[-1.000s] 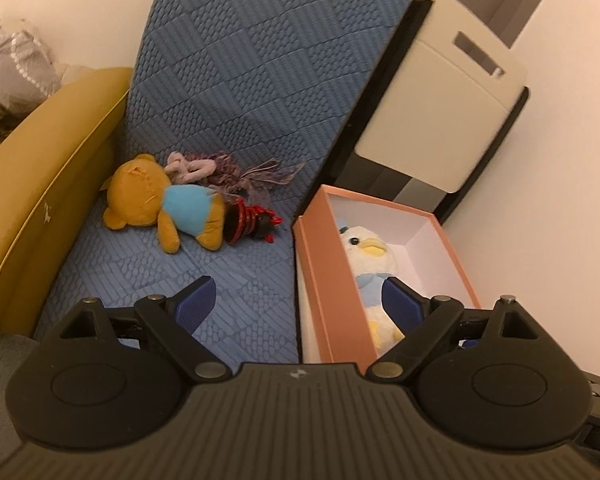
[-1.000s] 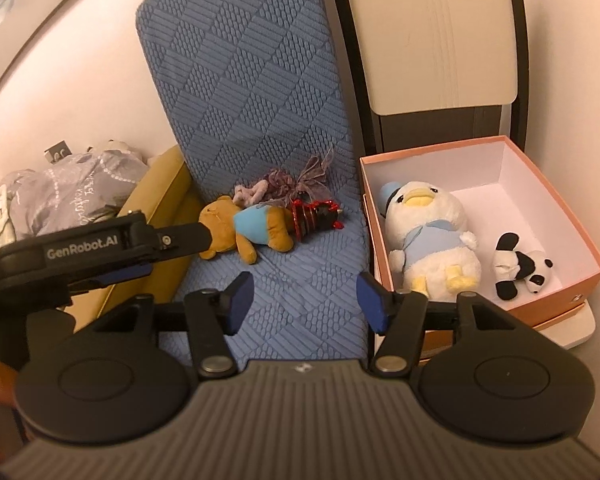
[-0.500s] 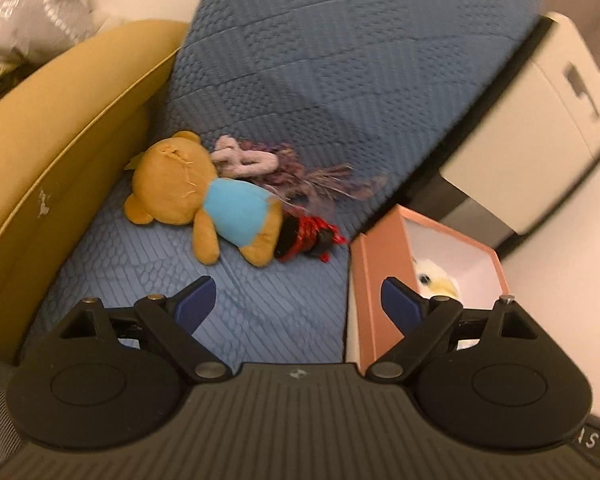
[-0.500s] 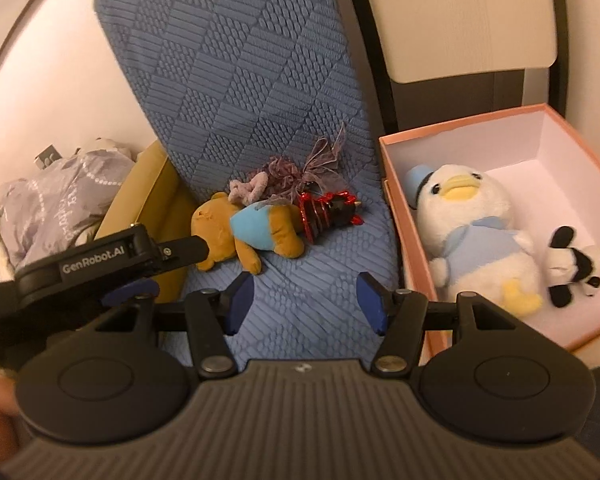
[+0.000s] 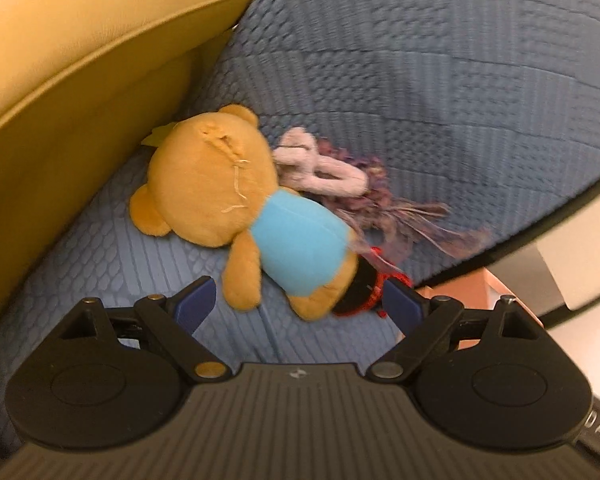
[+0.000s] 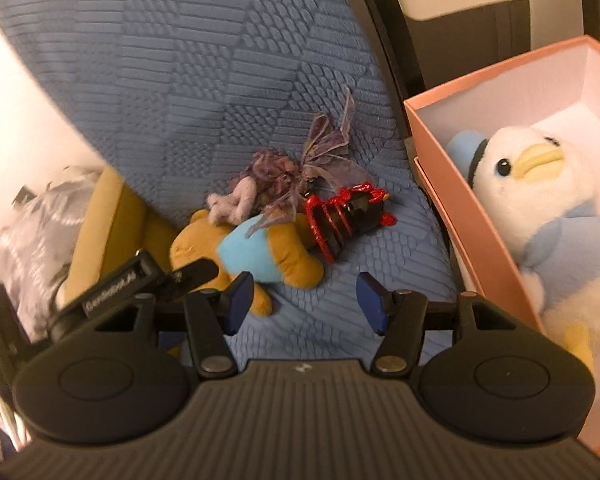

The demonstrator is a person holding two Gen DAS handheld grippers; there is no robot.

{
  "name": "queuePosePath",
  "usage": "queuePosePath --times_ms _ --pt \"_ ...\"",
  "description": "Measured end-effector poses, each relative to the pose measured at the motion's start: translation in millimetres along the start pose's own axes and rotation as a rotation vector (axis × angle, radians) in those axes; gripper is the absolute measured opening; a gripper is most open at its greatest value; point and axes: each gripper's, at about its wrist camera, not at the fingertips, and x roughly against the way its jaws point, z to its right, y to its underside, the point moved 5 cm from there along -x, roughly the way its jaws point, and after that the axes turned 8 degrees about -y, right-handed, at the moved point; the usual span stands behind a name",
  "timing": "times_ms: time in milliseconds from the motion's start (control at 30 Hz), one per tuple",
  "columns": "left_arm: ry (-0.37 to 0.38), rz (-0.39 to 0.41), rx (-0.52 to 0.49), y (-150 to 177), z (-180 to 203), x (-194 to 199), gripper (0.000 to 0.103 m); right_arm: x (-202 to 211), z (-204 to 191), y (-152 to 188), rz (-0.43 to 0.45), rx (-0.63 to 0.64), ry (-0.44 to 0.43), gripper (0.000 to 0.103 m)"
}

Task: Organize objects
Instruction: 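Move the left tool to the orange teddy bear while the right tool reaches the red-and-black toy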

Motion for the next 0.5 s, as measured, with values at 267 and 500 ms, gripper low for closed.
queuePosePath --times_ms 267,500 --pt "-0.01 -0.028 0.093 -16.4 -15.5 -48.7 0.093 -60.0 20.7 -16.2 0.004 -0.152 0.018 0.059" --pt "-0.014 -0.032 0.162 -22.3 -25.0 -77.4 0.093 -98.1 50.0 -28.6 0.022 -0.297 0.063 0.06"
